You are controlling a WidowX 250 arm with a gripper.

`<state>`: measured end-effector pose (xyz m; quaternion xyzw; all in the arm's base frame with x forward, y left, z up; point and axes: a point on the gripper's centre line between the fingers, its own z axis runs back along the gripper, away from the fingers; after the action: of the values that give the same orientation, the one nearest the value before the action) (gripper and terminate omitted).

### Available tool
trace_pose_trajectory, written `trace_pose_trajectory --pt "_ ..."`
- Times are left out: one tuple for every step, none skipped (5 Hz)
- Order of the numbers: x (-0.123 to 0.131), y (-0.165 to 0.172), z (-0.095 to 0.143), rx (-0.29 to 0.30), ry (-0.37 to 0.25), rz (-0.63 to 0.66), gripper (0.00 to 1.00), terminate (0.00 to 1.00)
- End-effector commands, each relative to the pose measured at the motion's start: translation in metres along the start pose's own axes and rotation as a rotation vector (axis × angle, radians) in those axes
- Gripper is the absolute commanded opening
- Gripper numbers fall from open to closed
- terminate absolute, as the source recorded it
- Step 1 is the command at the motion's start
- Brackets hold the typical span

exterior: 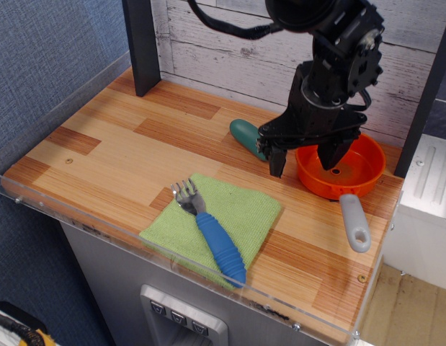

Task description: Put the pot to the left of the cloth.

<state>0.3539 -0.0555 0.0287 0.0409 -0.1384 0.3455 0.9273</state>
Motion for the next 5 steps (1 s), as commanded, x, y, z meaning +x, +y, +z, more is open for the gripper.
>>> trace_pose_trajectory --pt "0.012 0.0 -0.008 -0.104 0.038 0.077 1.0 0.0" --pt "0.011 -0.001 -0.01 -0.138 0.044 0.113 0.0 0.0" --pt "0.01 -0.003 -0.009 -0.174 0.054 0.122 0.0 0.0" --pt "0.011 -0.009 -0.004 -0.189 0.055 0.132 0.0 0.0" --pt "0.014 -0.014 0.007 -0.201 0.06 0.166 0.0 0.0"
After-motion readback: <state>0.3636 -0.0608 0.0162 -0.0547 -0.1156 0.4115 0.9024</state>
